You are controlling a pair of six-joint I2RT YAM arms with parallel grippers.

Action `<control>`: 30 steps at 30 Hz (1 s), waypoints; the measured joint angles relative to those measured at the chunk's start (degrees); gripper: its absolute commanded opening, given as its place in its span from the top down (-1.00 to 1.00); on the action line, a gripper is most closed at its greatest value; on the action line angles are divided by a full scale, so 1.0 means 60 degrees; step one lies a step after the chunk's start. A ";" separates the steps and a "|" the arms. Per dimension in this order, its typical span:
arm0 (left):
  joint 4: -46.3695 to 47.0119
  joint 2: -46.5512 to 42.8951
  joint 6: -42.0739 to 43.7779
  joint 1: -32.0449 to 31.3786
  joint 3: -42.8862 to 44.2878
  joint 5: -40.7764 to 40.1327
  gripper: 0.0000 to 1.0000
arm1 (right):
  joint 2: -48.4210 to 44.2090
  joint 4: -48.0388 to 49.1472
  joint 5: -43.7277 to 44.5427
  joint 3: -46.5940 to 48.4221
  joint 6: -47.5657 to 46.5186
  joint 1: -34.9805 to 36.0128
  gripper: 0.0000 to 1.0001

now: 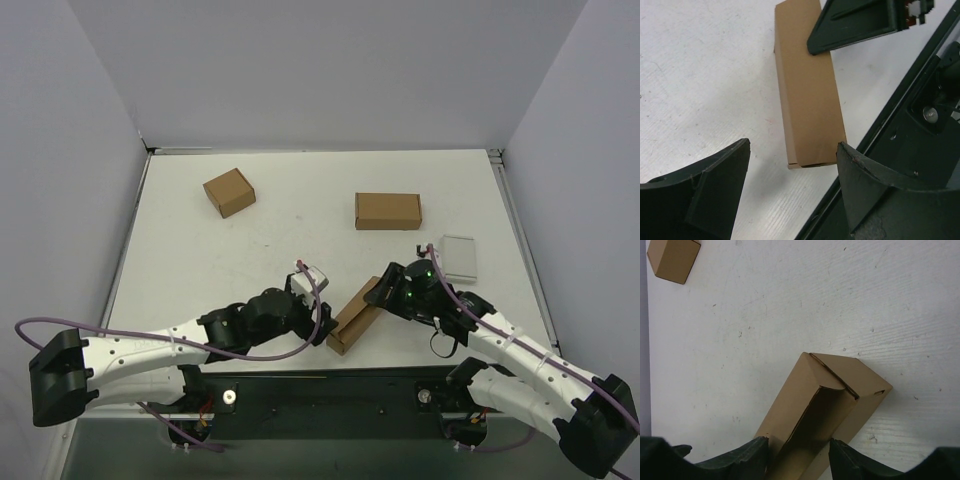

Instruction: Fold the paper box

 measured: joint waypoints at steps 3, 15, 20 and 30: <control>-0.0007 -0.0102 0.0237 -0.0106 0.0000 0.0313 -0.58 | 0.0018 0.0189 0.0051 -0.0127 -0.0015 0.0000 0.25; 0.0047 -0.0375 0.0302 -0.0211 -0.0211 0.0765 -0.58 | 0.0248 0.0841 0.0328 -0.0484 0.0062 0.0000 0.45; 0.0084 -0.0208 0.0262 -0.0226 -0.0415 0.0670 -0.57 | 0.0284 0.0987 0.0426 -0.0503 0.0066 0.0000 0.46; 0.0801 0.0510 -0.0266 -0.0251 -0.0463 0.0011 -0.56 | 0.0284 0.1111 0.0481 -0.0561 0.0069 0.0000 0.50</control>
